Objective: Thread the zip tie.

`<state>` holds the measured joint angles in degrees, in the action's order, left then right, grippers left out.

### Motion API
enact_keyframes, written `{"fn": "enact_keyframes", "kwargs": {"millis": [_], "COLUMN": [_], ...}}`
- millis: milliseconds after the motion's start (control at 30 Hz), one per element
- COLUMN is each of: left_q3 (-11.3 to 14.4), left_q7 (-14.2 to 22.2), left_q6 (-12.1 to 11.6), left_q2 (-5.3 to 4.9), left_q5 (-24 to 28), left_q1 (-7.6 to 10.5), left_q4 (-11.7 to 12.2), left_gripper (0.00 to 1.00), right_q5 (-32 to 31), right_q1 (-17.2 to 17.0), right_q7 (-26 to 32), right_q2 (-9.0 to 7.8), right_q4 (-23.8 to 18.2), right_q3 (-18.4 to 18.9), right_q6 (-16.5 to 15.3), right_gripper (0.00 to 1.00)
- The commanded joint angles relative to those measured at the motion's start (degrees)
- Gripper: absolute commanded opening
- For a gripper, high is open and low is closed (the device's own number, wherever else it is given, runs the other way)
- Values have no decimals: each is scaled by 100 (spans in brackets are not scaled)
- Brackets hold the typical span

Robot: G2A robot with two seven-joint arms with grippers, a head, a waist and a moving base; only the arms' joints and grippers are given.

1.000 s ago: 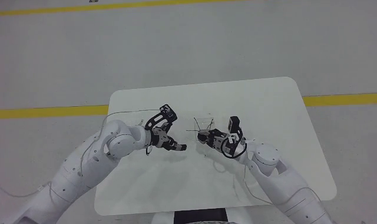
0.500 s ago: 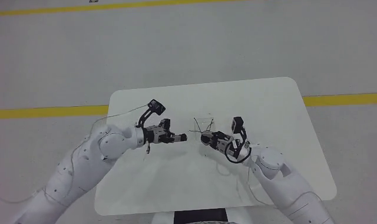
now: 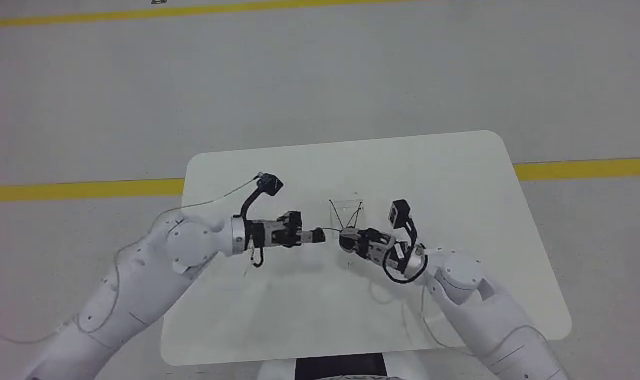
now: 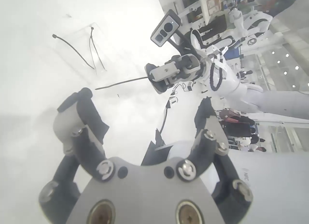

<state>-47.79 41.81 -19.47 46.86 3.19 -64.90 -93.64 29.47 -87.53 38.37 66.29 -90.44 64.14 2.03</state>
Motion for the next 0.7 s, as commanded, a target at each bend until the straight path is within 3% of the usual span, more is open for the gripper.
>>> {"fn": "enact_keyframes", "kwargs": {"millis": [0,267,433,600,667], "left_q3": [-30,-96,-141,-196,-196], "left_q7": [-2,212,608,903,903], "left_q6": [-2,-2,-2,-2,-2], "left_q2": [-7,41,165,292,292], "left_q5": [-19,707,1295,1250,1250], "left_q1": [-22,-143,-144,-156,-156], "left_q4": [43,144,439,812,812], "left_gripper": [100,100,100,100,100], "right_q5": [134,335,469,583,583], "right_q1": [-11,78,255,375,375], "right_q7": [255,1270,1870,2130,2130], "right_q2": [-12,-68,-75,-60,-60], "right_q4": [48,302,564,778,778], "right_q3": [53,162,110,16,16], "right_q6": [-89,-299,-375,-432,-432], "right_gripper": [0,0,0,0,0]}}
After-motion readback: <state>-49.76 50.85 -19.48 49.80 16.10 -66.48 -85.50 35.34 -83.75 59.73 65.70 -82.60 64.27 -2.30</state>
